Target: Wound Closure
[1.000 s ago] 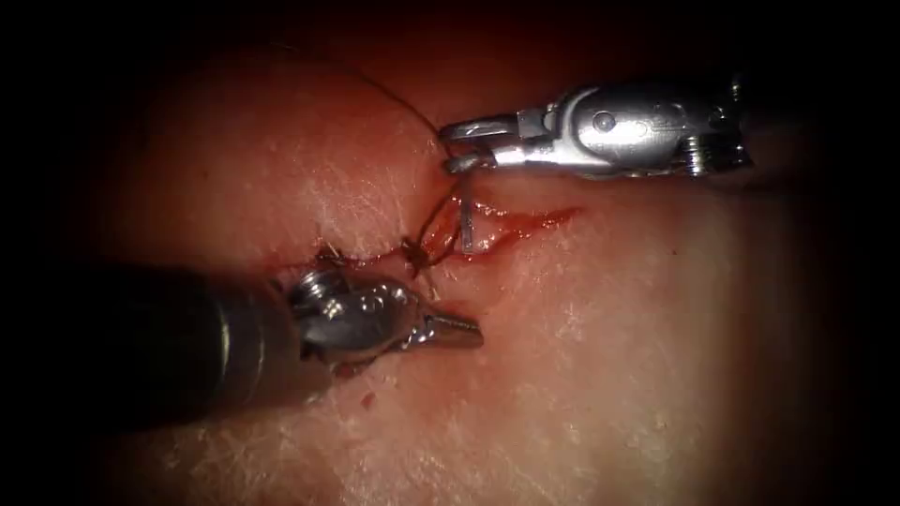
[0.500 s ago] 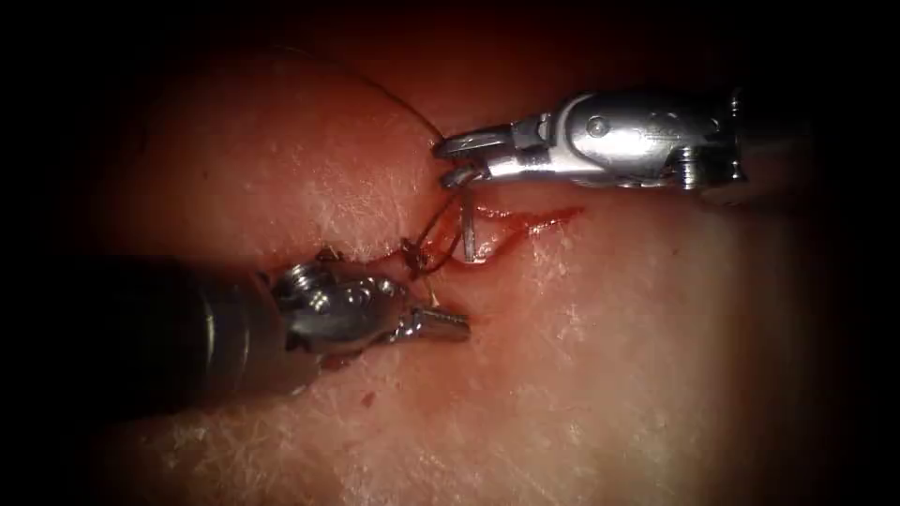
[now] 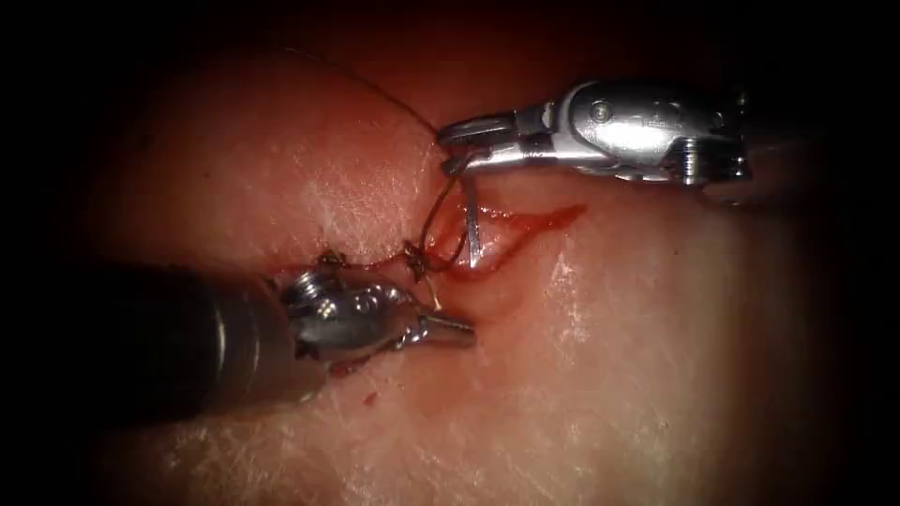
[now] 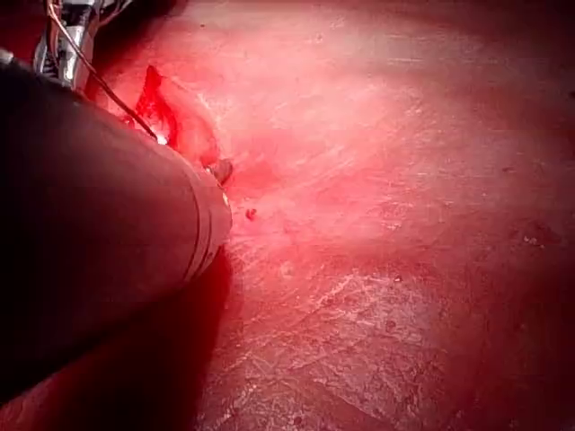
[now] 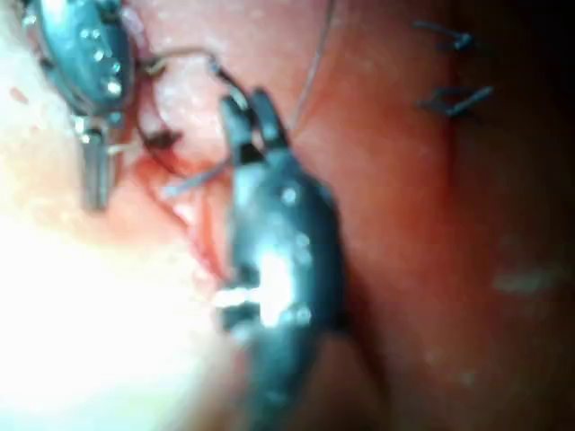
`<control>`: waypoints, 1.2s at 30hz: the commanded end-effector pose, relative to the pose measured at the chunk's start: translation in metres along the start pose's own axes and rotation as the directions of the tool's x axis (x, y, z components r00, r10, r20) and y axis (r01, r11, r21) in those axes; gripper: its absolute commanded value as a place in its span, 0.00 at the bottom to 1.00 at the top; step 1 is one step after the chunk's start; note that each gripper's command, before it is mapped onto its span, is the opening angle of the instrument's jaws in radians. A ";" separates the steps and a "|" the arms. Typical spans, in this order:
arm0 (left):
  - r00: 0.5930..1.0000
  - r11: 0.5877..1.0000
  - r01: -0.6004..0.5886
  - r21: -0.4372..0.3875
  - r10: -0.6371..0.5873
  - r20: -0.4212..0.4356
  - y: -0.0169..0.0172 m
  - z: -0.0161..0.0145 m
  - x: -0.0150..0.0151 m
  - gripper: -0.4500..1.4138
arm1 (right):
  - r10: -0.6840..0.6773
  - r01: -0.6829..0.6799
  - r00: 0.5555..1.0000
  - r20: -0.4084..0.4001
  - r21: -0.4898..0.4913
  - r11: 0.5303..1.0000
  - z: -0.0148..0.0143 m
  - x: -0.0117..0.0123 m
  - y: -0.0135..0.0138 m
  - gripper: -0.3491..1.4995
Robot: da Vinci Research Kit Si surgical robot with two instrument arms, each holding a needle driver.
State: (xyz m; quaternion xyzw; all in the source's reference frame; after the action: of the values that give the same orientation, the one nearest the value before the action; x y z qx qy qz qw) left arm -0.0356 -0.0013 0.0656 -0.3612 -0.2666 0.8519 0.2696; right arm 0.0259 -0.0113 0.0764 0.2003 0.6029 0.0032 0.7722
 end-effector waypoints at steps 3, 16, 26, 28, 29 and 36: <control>1.000 1.000 0.006 -0.005 -0.006 -0.001 0.0004 0.0004 0.0003 0.21 | 0.000 0.000 1.000 0.007 -0.032 0.999 0.0013 -0.0005 0.0002 0.00; 1.000 1.000 0.020 -0.013 -0.020 -0.002 0.0027 0.0011 0.0018 0.21 | 0.058 -0.054 0.998 0.027 -0.119 0.991 0.0013 -0.0003 0.0004 0.00; 1.000 1.000 0.001 -0.007 -0.001 0.001 0.0008 0.0019 0.0001 0.21 | 0.077 -0.075 0.997 0.017 -0.122 0.990 0.0008 0.0004 0.0009 0.00; 1.000 1.000 -0.001 -0.006 0.001 0.001 0.0007 0.0020 -0.0001 0.21 | 0.083 -0.080 0.996 0.016 -0.121 0.989 0.0009 0.0004 0.0008 0.00; 1.000 1.000 -0.001 -0.005 0.001 0.004 0.0007 0.0021 -0.0001 0.21 | 0.089 -0.086 0.996 0.015 -0.121 0.989 0.0009 0.0004 0.0008 0.00; 1.000 1.000 -0.001 -0.004 0.001 0.004 0.0007 0.0021 -0.0001 0.21 | 0.128 -0.127 0.992 0.006 -0.121 0.985 0.0010 0.0005 0.0005 0.00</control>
State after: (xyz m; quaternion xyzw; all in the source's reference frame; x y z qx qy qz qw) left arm -0.0368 -0.0021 0.0659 -0.3601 -0.2680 0.8524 0.2681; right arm 0.0264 -0.0107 0.0758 0.1922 0.5815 0.0883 0.7856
